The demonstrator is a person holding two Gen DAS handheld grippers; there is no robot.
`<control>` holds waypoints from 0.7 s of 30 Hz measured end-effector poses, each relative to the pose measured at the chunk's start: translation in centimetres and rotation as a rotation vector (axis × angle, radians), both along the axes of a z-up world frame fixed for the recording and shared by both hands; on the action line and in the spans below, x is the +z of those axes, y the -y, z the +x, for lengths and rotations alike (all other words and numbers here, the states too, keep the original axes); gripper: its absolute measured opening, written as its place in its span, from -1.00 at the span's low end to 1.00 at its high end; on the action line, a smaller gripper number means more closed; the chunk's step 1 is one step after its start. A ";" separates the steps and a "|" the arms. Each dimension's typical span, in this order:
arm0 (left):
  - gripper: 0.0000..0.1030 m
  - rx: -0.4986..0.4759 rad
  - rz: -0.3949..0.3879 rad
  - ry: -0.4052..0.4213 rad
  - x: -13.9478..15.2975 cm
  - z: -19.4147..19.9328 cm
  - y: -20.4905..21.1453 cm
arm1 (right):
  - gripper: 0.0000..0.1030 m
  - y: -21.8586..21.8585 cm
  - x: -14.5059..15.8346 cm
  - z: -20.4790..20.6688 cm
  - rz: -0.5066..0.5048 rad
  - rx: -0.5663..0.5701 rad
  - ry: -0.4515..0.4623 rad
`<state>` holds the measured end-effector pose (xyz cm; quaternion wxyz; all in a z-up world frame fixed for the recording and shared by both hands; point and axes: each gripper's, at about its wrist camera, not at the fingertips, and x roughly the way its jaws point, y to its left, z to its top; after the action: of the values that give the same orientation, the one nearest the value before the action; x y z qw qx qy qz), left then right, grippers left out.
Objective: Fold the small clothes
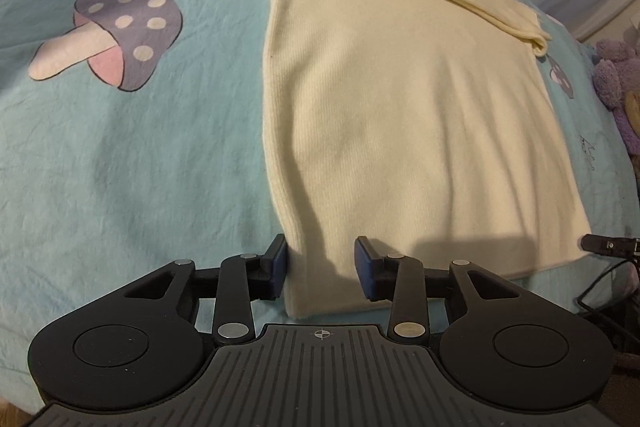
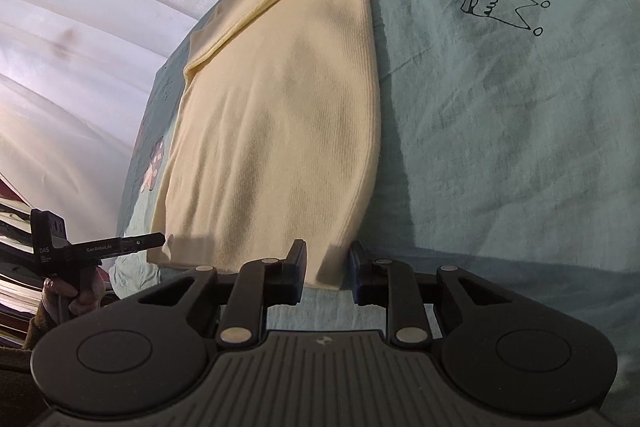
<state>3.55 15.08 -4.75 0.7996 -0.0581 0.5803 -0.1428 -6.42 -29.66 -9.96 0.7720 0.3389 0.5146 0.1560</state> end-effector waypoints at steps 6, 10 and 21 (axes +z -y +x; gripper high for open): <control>-0.84 0.030 -0.048 0.013 1.1 1.1 -0.9 | -0.88 -0.4 -0.2 0.9 0.001 0.005 0.003; -0.84 0.075 -0.141 0.092 3.7 2.5 -1.7 | -0.89 0.3 1.2 1.3 0.029 -0.021 0.075; -0.84 0.090 -0.134 0.302 7.1 12.4 0.1 | -0.89 2.4 5.5 10.2 -0.097 -0.101 0.297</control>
<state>15.91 14.94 2.36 0.8777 -0.1151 0.4395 -0.1522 3.80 -32.08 -4.46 0.8619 0.2996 0.3841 0.1405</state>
